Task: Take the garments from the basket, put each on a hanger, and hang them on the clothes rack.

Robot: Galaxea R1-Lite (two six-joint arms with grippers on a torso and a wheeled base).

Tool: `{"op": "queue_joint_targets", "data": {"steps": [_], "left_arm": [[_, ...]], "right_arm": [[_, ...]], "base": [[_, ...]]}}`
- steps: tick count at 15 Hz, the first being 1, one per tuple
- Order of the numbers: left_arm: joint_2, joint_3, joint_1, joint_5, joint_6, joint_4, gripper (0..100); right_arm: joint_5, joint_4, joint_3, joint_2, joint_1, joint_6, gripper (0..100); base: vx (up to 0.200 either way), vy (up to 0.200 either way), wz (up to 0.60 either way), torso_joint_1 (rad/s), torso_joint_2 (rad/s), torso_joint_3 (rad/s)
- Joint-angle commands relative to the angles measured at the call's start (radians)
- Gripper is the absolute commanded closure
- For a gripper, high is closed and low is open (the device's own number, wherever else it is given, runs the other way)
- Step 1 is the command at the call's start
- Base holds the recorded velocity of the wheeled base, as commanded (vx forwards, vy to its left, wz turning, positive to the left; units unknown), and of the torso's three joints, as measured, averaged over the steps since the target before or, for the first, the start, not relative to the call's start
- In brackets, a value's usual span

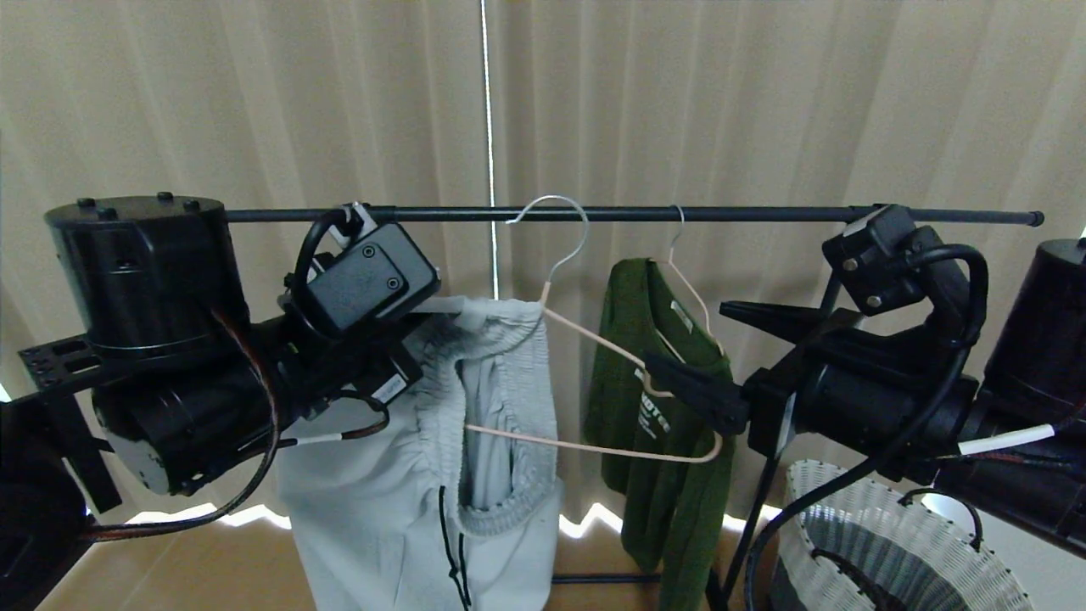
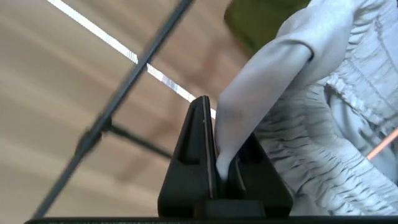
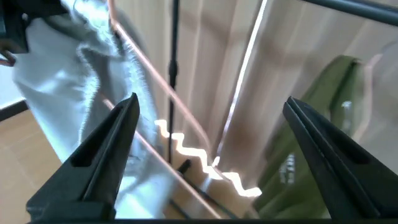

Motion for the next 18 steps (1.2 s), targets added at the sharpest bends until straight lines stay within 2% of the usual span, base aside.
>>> {"op": "queue_joint_targets", "data": {"steps": [1,3,6,7,8,9,11,15,18], "left_arm": [[-0.001,0.012,0.021,0.051,-0.005,-0.002,100],[0.005,-0.002,0.014,0.14,-0.084,-0.002,100],[0.015,-0.003,-0.002,0.179,-0.209,-0.002,100],[0.015,-0.003,-0.002,0.179,-0.209,-0.002,100],[0.03,-0.026,-0.057,0.172,-0.351,-0.006,100],[0.039,-0.046,-0.083,0.174,-0.413,-0.006,100],[0.061,-0.104,-0.109,0.172,-0.479,-0.006,100],[0.068,-0.149,-0.134,0.169,-0.509,-0.013,100],[0.068,-0.143,-0.154,0.169,-0.509,-0.07,100]], "right_arm": [[-0.001,-0.03,0.052,-0.018,-0.007,-0.015,0],[-0.001,-0.052,0.086,-0.016,-0.007,-0.021,0],[0.002,-0.052,0.106,-0.011,-0.001,-0.021,0],[0.002,-0.052,0.106,-0.011,-0.001,-0.021,0],[0.002,-0.053,0.149,-0.001,0.029,-0.018,0],[0.002,-0.061,0.161,0.012,0.038,-0.018,0],[0.0,-0.072,0.167,0.024,0.047,-0.018,0],[0.0,-0.087,0.152,0.059,0.046,-0.017,0],[-0.001,-0.148,0.149,0.105,0.036,-0.018,0]], "base": [[0.0,0.0,0.0,0.0,0.0,0.0],[0.0,0.0,0.0,0.0,0.0,0.0],[0.0,0.0,0.0,0.0,0.0,0.0],[0.0,0.0,0.0,0.0,0.0,0.0],[0.0,0.0,0.0,0.0,0.0,0.0],[0.0,0.0,0.0,0.0,0.0,0.0],[0.0,0.0,0.0,0.0,0.0,0.0],[0.0,0.0,0.0,0.0,0.0,0.0],[0.0,0.0,0.0,0.0,0.0,0.0]]}}
